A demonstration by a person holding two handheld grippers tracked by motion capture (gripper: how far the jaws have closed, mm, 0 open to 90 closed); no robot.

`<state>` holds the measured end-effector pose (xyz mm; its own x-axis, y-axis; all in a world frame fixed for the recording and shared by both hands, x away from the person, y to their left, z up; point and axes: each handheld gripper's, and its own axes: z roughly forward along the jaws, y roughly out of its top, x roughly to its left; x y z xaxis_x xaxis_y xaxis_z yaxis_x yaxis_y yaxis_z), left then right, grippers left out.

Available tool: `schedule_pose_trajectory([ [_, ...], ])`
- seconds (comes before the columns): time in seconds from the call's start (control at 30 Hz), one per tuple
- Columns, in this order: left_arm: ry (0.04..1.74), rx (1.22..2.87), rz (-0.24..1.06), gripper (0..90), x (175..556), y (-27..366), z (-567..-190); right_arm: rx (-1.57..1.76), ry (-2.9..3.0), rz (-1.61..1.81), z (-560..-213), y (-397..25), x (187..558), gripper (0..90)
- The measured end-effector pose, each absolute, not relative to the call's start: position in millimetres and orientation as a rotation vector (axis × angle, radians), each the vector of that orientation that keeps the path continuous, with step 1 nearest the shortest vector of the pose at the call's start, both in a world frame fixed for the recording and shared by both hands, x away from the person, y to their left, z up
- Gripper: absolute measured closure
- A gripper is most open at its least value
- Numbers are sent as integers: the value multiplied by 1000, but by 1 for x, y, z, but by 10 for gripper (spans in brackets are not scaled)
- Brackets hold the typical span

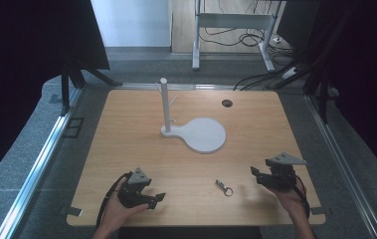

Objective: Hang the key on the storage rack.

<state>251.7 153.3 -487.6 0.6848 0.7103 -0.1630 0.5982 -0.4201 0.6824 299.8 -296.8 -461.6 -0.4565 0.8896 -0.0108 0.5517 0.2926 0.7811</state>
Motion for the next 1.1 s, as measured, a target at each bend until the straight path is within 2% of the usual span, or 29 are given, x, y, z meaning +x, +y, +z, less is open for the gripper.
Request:
schedule_pose_trajectory([
  [1.1,996,2147,203,247,251,158,-485,1286,2150,1033,-456,-299,294,391],
])
